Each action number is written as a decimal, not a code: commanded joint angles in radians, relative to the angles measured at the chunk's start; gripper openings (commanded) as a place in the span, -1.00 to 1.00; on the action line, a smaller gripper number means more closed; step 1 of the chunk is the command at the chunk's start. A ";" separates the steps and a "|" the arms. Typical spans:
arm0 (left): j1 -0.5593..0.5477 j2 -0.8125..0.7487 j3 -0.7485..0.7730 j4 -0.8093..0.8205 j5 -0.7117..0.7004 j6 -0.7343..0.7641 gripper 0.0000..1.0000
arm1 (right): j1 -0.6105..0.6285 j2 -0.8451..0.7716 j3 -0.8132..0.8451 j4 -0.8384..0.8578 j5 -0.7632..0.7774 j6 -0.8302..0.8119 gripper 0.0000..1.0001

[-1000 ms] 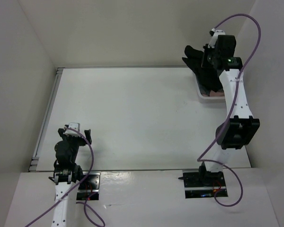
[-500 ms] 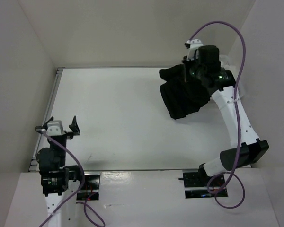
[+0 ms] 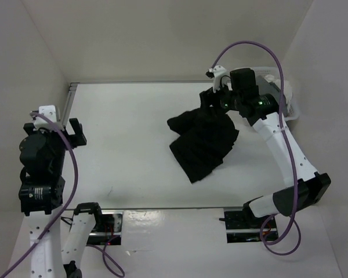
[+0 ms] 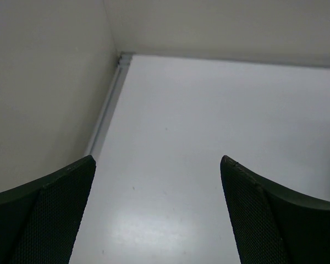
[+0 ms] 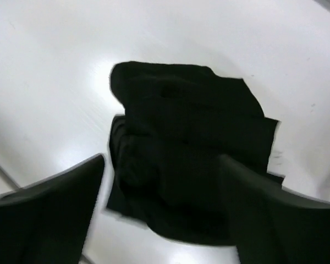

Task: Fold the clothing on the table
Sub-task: Move the skirt to the center of the board, then flatten the skirt out

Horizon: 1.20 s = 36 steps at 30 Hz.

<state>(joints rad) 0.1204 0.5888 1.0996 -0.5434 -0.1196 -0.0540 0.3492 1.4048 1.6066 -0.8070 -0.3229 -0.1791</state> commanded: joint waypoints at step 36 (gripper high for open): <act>-0.022 0.319 -0.078 -0.118 0.403 0.112 1.00 | 0.521 0.511 -0.033 0.203 0.611 -0.134 0.87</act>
<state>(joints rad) 0.1009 0.9688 1.0176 -0.6804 0.2882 0.0311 0.8791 1.8984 1.5215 -0.6720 0.1967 -0.2802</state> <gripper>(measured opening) 1.001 0.941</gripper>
